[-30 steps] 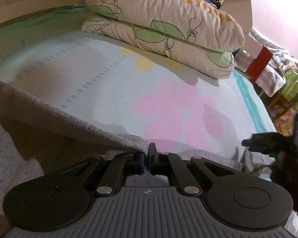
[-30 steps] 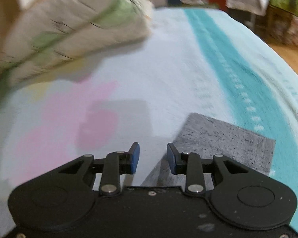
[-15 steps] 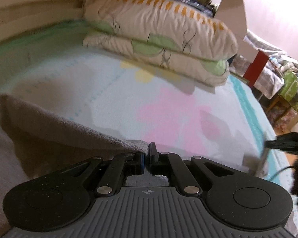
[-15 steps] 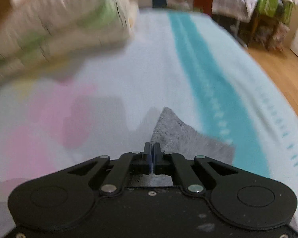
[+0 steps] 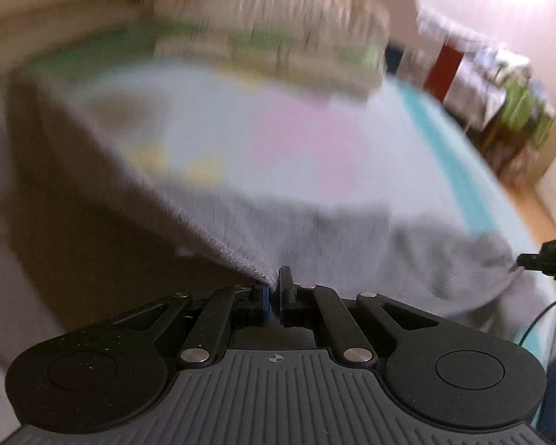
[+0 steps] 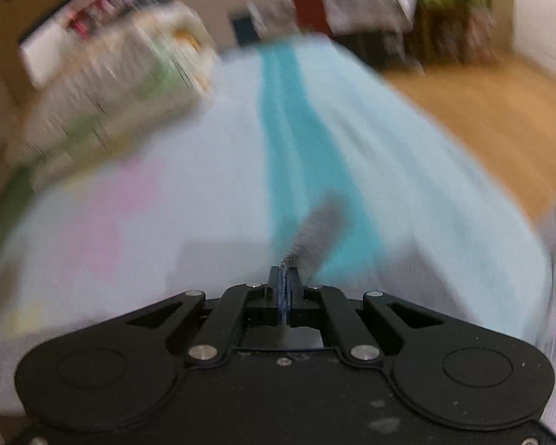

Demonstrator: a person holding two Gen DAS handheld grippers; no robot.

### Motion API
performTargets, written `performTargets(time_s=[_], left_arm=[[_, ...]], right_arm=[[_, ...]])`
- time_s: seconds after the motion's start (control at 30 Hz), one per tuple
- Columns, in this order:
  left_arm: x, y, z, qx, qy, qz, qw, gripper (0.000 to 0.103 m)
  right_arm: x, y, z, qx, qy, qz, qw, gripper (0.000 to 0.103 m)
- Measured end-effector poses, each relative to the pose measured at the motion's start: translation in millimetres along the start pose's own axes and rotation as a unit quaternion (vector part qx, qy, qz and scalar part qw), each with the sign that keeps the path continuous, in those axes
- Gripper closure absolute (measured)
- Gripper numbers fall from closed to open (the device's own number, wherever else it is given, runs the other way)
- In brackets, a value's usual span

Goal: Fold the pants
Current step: 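Lift both cuffs and carry them over toward the waistband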

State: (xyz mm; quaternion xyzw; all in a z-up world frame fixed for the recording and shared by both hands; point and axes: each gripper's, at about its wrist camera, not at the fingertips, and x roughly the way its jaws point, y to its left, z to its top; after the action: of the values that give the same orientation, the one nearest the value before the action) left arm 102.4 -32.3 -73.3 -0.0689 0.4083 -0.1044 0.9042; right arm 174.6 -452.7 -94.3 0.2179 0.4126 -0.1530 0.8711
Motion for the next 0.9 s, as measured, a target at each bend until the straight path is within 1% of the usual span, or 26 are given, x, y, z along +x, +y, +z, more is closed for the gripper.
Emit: performTargets(time_s=[0.03,0.1,0.17,0.23,0.33,0.4,0.47,0.5,0.53,0.63,0.73,0.87,0.9], left_arm=[[8.5,2.6,-11.4,-0.006,0.019,0.003,0.9998,0.099],[18.9,5.8,-22.1,-0.012,0.04,0.01,0.9991,0.099],[24.9,9.0,-24.1,-0.021,0.046,0.008,0.9987,0.099],[28.1,7.0,-20.6,-0.013,0.046,0.01,0.9988,0.099],[30.3,4.2,-18.1,-0.005,0.045,0.012,0.9989,0.099],[33.9,3.6,-16.1,-0.003,0.048,0.014,0.9987,0.099],[34.8,3.1,-16.9,-0.002,0.053,0.015,0.9985,0.099],[33.1,5.1,-21.2,-0.002,0.056,0.015,0.9983,0.099],[33.1,5.3,-22.8,-0.003,0.058,0.015,0.9982,0.099],[33.5,6.1,-26.3,-0.004,0.065,0.015,0.9978,0.099],[35.8,5.9,-26.9,-0.003,0.068,0.017,0.9975,0.099],[38.7,7.0,-26.4,-0.009,0.072,0.018,0.9972,0.099],[39.7,6.8,-26.2,-0.01,0.072,0.018,0.9972,0.099]], right_arm=[[11.4,-7.1,-12.3,0.008,0.02,-0.009,1.0,0.1],[17.5,-13.5,-26.7,0.02,0.032,-0.011,0.999,0.098],[16.0,-16.6,-26.8,0.03,0.022,-0.005,0.999,0.092],[12.1,-23.2,-24.2,0.035,0.011,-0.009,0.999,0.086],[9.4,-33.8,-17.3,0.033,-0.005,-0.036,0.999,0.081],[8.6,-40.0,-17.8,0.022,-0.014,-0.044,0.999,0.078],[13.1,-43.5,-12.2,0.0,-0.02,-0.057,0.998,0.077],[13.2,-48.7,-7.3,-0.01,-0.019,-0.058,0.998,0.075],[12.3,-52.3,-6.4,-0.022,-0.016,-0.057,0.998,0.073],[24.5,-56.9,-2.4,-0.046,0.004,-0.049,0.998,0.071],[29.3,-60.3,-2.2,-0.051,0.012,-0.037,0.998,0.067],[30.7,-63.0,0.0,-0.048,0.016,-0.018,0.999,0.067],[31.9,-62.1,0.4,-0.051,0.02,-0.014,0.998,0.069]])
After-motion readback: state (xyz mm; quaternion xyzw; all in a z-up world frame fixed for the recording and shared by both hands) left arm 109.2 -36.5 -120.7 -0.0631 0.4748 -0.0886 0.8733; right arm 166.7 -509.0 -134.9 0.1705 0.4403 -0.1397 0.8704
